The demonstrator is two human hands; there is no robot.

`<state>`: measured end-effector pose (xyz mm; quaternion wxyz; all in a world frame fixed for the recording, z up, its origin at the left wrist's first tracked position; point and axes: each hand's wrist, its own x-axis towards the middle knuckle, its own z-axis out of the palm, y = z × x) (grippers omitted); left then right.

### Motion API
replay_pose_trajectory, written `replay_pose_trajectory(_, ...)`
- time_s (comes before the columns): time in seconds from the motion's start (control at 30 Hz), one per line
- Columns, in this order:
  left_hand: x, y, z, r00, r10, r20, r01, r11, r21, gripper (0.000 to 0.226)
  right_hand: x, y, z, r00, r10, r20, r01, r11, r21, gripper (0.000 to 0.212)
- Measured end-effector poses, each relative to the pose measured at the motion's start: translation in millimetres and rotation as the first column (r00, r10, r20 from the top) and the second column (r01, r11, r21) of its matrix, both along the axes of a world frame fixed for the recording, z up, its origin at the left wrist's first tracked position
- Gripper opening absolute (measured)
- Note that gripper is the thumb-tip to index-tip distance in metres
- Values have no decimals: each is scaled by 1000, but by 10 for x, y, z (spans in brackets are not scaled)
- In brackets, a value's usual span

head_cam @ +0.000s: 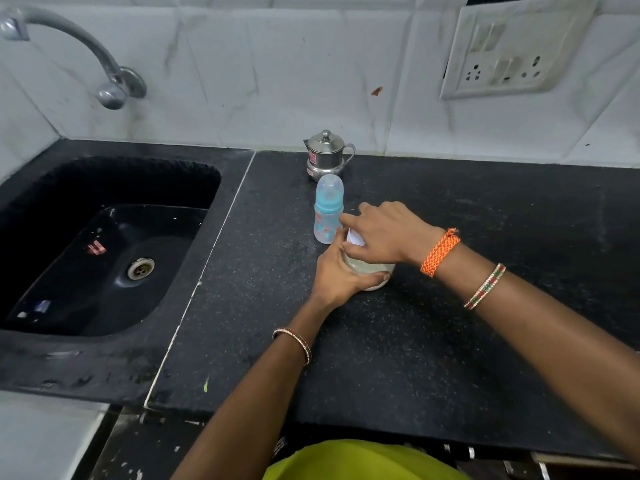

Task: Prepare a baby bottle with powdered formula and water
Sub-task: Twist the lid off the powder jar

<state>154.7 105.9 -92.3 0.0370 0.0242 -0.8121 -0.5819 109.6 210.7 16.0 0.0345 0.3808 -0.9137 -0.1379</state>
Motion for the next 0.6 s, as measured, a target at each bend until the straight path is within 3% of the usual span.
replay_pose_trajectory(0.13, 22, 29, 42, 1000, -11, -29, 12, 1000, 29, 85, 16, 52, -10, 1000, 10, 8, -10, 999, -44, 50)
replay_pose_trajectory(0.27, 33, 81, 2, 999, 17, -32, -15, 998, 55, 91, 137, 16, -153, 943, -324, 71, 331, 904, -271, 64)
replay_pose_trajectory(0.33, 39, 74, -19, 1000, 27, -13, -26, 998, 59, 96, 160, 11, -219, 926, -360, 116, 378, 872, -310, 63)
replay_pose_trajectory(0.47, 39, 54, -5, 1000, 18, -9, -17, 998, 52, 83, 95, 131, -229, 971, -235, 44, 236, 911, -338, 58)
replay_pose_trajectory(0.6, -44, -5, 75, 994, -97, 51, 97, 995, 3, 84, -89, 304, -127, 988, 136, 79, -122, 979, -162, 62)
